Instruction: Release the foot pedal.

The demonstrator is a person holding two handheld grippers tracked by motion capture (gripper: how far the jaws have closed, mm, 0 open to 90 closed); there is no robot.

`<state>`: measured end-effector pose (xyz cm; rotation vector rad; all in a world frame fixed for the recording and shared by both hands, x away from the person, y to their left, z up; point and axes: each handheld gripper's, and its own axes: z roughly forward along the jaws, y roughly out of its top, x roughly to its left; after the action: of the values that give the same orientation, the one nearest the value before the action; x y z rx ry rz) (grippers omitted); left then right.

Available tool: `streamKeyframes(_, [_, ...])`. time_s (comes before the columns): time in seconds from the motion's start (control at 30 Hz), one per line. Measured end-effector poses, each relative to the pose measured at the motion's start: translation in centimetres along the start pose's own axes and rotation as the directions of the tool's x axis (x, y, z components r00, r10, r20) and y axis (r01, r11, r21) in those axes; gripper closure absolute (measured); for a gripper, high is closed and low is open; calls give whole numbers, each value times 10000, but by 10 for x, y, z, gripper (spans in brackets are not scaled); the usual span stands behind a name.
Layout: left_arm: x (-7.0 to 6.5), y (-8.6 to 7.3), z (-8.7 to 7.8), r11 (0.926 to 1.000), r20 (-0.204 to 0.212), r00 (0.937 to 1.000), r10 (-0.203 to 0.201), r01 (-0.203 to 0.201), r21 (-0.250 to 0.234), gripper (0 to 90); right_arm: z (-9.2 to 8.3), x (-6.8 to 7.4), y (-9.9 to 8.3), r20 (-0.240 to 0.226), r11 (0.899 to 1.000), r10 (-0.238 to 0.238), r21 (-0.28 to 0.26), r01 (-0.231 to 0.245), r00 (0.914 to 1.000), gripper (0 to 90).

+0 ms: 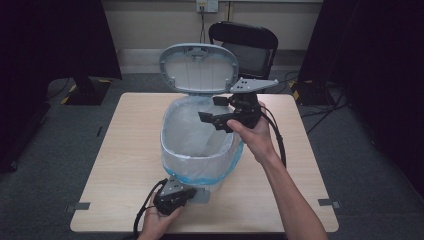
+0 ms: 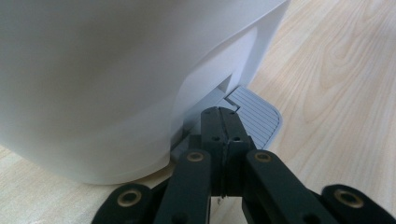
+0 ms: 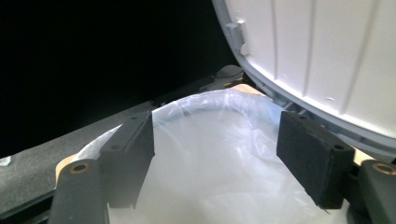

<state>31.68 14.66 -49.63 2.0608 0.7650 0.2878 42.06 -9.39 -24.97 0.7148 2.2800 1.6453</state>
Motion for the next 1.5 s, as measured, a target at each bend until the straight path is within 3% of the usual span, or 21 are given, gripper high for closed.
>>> streamKeyframes(0.33, [0, 0, 0, 10000, -6, 10000, 11, -11, 16, 900, -19, -15, -7, 700, 9993, 326, -229, -311, 9970, 194])
streamKeyframes(0.73, [0, 1, 0, 10000, 9, 10000, -11, 11, 59, 900, -53, -36, -28, 1512, 9940, 997, -589, -917, 9835, 185])
streamKeyframes(0.87, [0, 1, 0, 10000, -22, 10000, -5, 5, 74, 900, -63, -42, -38, 1929, 9938, 1078, -476, -1005, 9753, 195])
streamKeyframes(0.93, [0, 1, 0, 9999, -44, 10000, 2, -2, 104, 900, -70, -46, -50, 2253, 9913, 1299, -480, -1222, 9656, 194])
streamKeyframes(1.03, [-1, 1, 0, 9999, -82, 10000, 36, -35, 103, 900, -74, -49, -56, 2344, 9895, 1426, -552, -1333, 9616, 194])
streamKeyframes(1.07, [-1, 1, 0, 9999, -85, 10000, 26, -25, 101, 900, -81, -52, -63, 2589, 9890, 1477, -504, -1394, 9545, 194])
streamKeyframes(1.17, [-1, 1, 0, 10000, -90, 10000, 18, -17, 94, 900, -85, -55, -68, 2767, 9889, 1483, -435, -1418, 9494, 195])
streamKeyframes(1.3, [-1, 1, 0, 9999, -95, 10000, -3, 4, 110, 900, -96, -60, -82, 3221, 9864, 1635, -371, -1601, 9325, 195])
streamKeyframes(1.43, [-1, 1, 0, 9999, -128, 9999, -58, 59, 126, 900, -99, -62, -91, 3210, 9841, 1752, -277, -1756, 9307, 193])
streamKeyframes(1.5, [-1, 2, 0, 9999, -129, 9999, -78, 80, 130, 900, -101, -61, -102, 3328, 9807, 1899, -189, -1949, 9237, 193])
